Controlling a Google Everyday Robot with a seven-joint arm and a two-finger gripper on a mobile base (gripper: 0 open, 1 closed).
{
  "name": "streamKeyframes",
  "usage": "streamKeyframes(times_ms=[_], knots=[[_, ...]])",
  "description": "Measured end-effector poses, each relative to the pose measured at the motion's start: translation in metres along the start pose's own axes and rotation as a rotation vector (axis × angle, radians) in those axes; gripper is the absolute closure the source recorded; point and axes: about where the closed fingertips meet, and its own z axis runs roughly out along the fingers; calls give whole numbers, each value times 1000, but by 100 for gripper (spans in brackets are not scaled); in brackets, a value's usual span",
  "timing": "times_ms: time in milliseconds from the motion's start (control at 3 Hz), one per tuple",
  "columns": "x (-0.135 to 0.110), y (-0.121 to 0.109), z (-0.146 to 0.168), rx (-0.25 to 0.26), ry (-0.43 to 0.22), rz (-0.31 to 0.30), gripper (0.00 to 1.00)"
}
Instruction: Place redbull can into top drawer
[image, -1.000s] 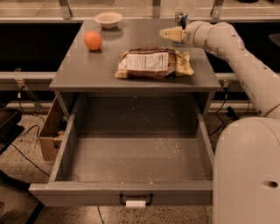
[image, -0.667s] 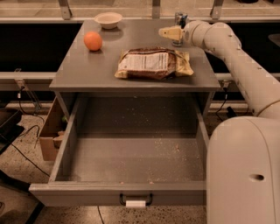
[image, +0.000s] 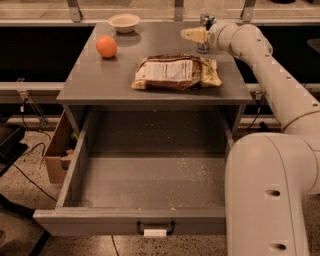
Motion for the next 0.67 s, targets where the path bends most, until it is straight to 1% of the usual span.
streamKeyframes(times_ms=[333,667], knots=[[3,-3,11,2,15,-10,14],[4,-14,18,24,25,-20,45]])
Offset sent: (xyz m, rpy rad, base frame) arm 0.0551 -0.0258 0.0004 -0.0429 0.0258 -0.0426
